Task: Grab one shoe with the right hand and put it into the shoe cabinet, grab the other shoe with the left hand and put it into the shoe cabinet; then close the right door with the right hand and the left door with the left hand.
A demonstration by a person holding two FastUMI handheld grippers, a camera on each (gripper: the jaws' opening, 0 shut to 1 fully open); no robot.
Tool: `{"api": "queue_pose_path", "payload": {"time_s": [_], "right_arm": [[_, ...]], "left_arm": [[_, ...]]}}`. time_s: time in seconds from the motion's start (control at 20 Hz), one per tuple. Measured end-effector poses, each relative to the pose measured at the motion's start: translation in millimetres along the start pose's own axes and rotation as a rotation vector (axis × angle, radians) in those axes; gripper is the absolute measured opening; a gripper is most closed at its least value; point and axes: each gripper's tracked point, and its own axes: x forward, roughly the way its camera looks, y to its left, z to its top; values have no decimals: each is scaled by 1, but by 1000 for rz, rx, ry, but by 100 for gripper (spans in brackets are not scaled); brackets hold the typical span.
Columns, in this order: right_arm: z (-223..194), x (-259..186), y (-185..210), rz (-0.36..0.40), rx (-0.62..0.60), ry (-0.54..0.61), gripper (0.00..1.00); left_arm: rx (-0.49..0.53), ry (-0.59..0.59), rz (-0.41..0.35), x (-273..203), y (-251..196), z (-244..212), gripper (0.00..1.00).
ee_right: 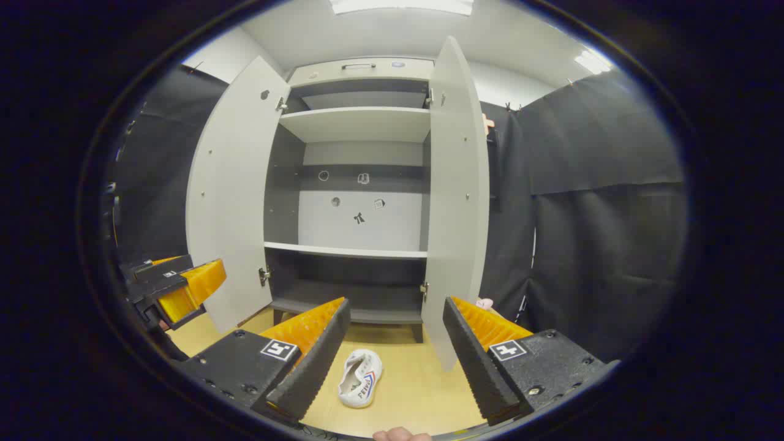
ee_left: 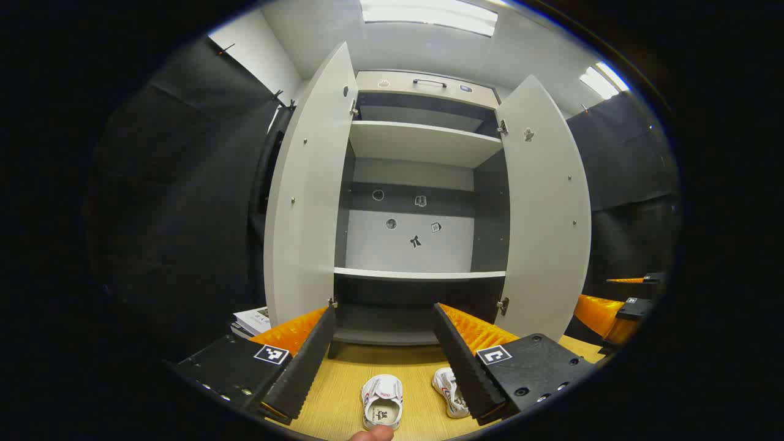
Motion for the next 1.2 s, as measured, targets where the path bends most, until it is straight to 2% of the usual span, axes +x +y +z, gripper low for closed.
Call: {"api": "queue_pose_path", "payload": {"time_s": [1.2], "right_arm": [[7, 4, 2, 0, -5, -23, 98]], "left_arm": [[26, -18, -13, 7, -4, 3, 95]]}}
